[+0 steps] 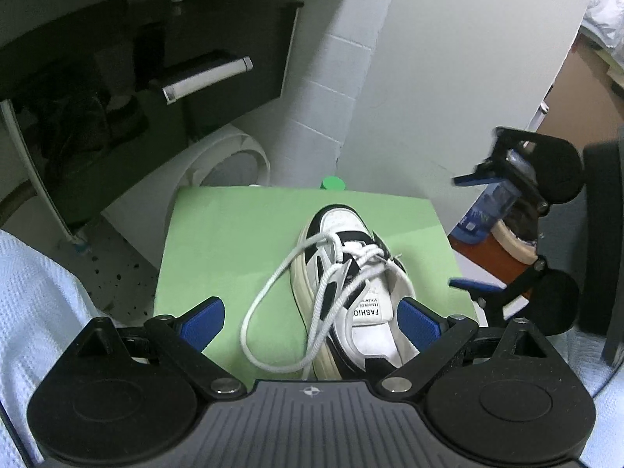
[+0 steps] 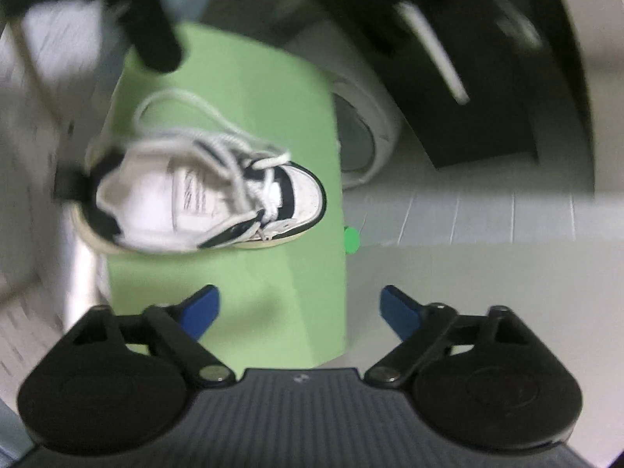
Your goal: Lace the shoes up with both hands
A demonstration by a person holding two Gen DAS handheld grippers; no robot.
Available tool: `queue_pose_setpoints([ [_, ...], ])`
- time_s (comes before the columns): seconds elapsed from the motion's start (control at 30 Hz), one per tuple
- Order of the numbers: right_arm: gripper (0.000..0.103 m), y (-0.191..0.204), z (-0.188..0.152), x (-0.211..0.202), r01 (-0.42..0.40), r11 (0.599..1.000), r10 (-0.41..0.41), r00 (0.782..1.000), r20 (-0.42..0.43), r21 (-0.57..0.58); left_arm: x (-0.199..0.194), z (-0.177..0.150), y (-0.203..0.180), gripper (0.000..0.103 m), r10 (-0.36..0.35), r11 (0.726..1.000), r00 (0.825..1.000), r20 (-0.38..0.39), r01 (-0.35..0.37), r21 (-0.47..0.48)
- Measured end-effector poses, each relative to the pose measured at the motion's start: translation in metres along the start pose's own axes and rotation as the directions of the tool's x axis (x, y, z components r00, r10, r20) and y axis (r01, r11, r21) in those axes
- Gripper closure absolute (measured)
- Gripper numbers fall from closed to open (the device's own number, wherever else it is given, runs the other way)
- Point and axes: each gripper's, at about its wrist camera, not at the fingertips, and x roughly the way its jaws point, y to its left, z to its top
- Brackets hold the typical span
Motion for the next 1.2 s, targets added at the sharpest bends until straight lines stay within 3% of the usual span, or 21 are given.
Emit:
queue_pose_setpoints([
  [0.07,0.039,0.009,0.003,0.007,0.004,0.995,-0.003,1.000,0.006,-0.099,0.002,0.000,-0.001,0.007,-0.009,1.000,1.000,-0.008,0.009,0.007],
  [0.13,0.067,0.016,0.005,0.013,0.004,0.985,-0.002,1.000,0.014,-0.173,0.003,-0.001,-0.001,0.007,-0.013,1.000,1.000,-0.014,0.014,0.010],
  [0.23,0.072,0.023,0.009,0.025,0.017,0.970,-0.012,1.000,0.023,-0.244,0.004,-0.001,-0.001,0.007,-0.023,1.000,0.999,-0.024,0.023,0.005],
  [0.37,0.087,0.031,0.013,0.035,0.012,0.946,0.002,0.999,0.044,-0.323,0.008,0.000,0.000,0.007,-0.025,1.000,0.999,-0.044,0.025,0.000],
  [0.67,0.096,0.044,0.015,0.042,0.010,0.894,0.020,0.998,0.061,-0.448,0.015,0.000,0.000,0.007,-0.022,1.000,0.996,-0.086,0.023,0.002],
  [0.8,0.100,0.042,0.014,0.041,0.014,0.893,0.029,0.996,0.088,-0.450,0.017,-0.001,-0.001,0.007,-0.018,1.000,0.995,-0.102,0.019,0.007],
  [0.9,0.100,0.033,0.018,0.042,-0.024,0.937,0.058,0.995,0.087,-0.347,0.018,-0.001,0.001,0.007,-0.009,1.000,0.993,-0.116,0.009,-0.005],
  [0.97,0.100,0.016,0.021,0.045,-0.094,0.987,0.105,0.991,0.078,-0.134,0.017,-0.001,0.002,0.007,-0.013,1.000,0.993,-0.114,0.012,-0.012],
  [1.03,0.100,-0.003,0.019,0.048,-0.165,0.977,0.154,0.985,0.083,0.134,0.018,-0.001,0.002,0.007,-0.014,1.000,0.993,-0.116,0.013,-0.007],
  [1.1,0.099,-0.018,0.011,0.052,-0.211,0.900,0.181,0.977,0.112,0.381,0.019,-0.002,0.000,0.008,-0.011,1.000,0.992,-0.125,0.012,0.005],
  [1.2,0.099,-0.028,-0.006,0.054,-0.244,0.714,0.181,0.970,0.164,0.656,0.021,-0.003,-0.002,0.008,-0.009,1.000,0.990,-0.140,0.011,0.018],
])
